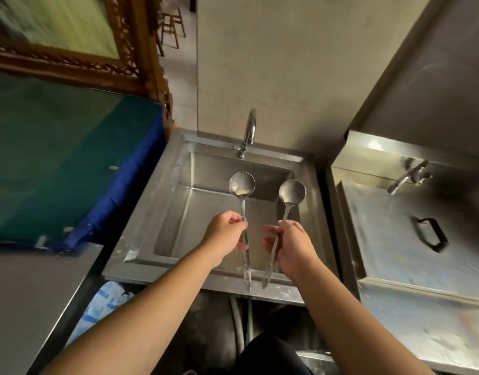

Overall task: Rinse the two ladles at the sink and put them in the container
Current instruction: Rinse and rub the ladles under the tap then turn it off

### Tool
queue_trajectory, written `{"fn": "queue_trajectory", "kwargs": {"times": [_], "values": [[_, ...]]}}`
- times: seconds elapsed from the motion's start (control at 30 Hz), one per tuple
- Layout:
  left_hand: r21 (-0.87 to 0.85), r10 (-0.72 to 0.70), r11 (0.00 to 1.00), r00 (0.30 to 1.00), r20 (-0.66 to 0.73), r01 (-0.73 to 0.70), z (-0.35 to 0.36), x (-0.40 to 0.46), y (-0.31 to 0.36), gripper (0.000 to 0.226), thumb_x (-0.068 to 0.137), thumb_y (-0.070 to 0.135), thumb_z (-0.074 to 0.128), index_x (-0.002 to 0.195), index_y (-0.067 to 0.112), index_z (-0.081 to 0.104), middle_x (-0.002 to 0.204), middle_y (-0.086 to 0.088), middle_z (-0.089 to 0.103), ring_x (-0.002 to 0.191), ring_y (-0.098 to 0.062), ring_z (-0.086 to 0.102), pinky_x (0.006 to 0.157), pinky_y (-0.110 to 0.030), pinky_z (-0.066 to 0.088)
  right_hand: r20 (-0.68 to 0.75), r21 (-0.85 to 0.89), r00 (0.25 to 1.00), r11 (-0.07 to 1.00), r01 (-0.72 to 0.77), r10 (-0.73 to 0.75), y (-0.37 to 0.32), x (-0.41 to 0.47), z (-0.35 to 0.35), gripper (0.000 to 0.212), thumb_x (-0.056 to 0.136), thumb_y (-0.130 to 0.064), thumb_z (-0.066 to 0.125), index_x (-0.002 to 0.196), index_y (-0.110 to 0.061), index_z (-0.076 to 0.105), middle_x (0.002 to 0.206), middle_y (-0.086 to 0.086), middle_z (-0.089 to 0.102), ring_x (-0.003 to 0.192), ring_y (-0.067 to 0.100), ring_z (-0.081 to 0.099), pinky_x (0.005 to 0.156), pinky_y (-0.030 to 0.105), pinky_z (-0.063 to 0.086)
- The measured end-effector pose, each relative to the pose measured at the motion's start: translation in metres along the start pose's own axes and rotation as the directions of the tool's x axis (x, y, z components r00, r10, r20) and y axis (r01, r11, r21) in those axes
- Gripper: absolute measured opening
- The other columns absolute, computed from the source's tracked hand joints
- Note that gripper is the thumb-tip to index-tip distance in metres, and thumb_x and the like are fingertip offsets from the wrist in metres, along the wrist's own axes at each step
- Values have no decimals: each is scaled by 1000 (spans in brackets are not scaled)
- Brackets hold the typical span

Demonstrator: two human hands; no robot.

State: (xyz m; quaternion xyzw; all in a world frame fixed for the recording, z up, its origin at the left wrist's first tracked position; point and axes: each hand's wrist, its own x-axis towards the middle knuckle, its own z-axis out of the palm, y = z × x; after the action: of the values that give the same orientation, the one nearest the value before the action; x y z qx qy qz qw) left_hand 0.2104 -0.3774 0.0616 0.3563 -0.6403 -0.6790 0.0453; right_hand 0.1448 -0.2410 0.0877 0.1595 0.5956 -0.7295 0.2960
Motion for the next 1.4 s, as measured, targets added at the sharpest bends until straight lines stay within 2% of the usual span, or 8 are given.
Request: {"fn": "queue_trajectory", "kwargs": {"times": [0.13, 0.33, 0.43, 0.57, 0.8, 1.03, 1.27, 1.4], "values": [[-56, -1, 998, 1000, -16, 0, -12, 9, 6, 21, 93, 12, 62, 114, 17, 62, 111, -6, 63, 73, -19, 67, 62, -37, 64, -36, -95, 999, 995, -20, 17, 1, 14, 28, 18, 98, -15, 45, 107, -11, 60, 78, 13, 64, 41, 12, 36, 38, 23, 31], [-73, -40, 997, 997, -71, 35, -2, 38, 11, 9, 93, 16, 61, 98, 22, 65, 109, -15, 65, 99, -37, 70, 64, -46, 65, -52, -122, 995, 988, -90, 84, 0, 49, 47, 30, 103, -27, 43, 101, -10, 67, 76, 8, 59, 42, 12, 33, 41, 25, 28], [-55, -58, 997, 994, -92, 53, 8, 63, 16, 7, 91, 18, 64, 98, 20, 66, 103, -16, 69, 92, -35, 73, 68, -50, 65, -32, -133, 995, 986, -103, 99, -7, 74, 49, 29, 104, -27, 44, 98, -9, 66, 75, 7, 58, 43, 12, 37, 43, 26, 34], [-23, -86, 996, 989, -120, 83, 25, 103, 26, 4, 93, 19, 66, 97, 18, 65, 95, -11, 71, 71, -21, 70, 63, -33, 63, -19, -197, 998, 978, -62, 60, -20, 118, 48, 25, 104, -25, 46, 95, -11, 65, 72, 5, 63, 45, 14, 45, 51, 31, 44], [-48, -196, 980, 973, -122, 192, 52, 154, 32, 13, 86, 17, 72, 93, 14, 62, 79, 1, 79, 58, -14, 62, 56, -23, 52, -2, -527, 984, 837, 148, -176, -33, 182, 52, 24, 102, -27, 43, 94, -13, 61, 81, -2, 73, 79, 19, 67, 82, 41, 55], [-93, -191, 980, 971, -146, 178, 62, 192, 28, 4, 85, 15, 73, 88, 13, 72, 77, 0, 75, 65, -16, 65, 63, -26, 55, 28, -739, 952, 635, 225, -305, -30, 213, 57, 25, 105, -33, 35, 92, -17, 49, 71, -3, 62, 62, 16, 57, 51, 30, 36], [-202, -217, 960, 970, -107, 192, 68, 231, 23, 11, 89, 11, 71, 99, 8, 72, 80, -8, 74, 69, -19, 68, 57, -26, 57, -34, -745, 960, 647, 161, -278, -25, 240, 80, 22, 105, -35, 33, 97, -20, 46, 69, -7, 60, 69, 25, 61, 59, 34, 38], [-116, -179, 977, 984, -9, 177, 53, 268, 12, 10, 87, 21, 74, 96, 16, 74, 81, -3, 78, 73, -21, 70, 73, -39, 60, -62, -740, 961, 659, 136, -268, -26, 261, 92, 24, 105, -39, 40, 102, -17, 47, 71, -12, 58, 64, 9, 58, 55, 30, 40]]}}
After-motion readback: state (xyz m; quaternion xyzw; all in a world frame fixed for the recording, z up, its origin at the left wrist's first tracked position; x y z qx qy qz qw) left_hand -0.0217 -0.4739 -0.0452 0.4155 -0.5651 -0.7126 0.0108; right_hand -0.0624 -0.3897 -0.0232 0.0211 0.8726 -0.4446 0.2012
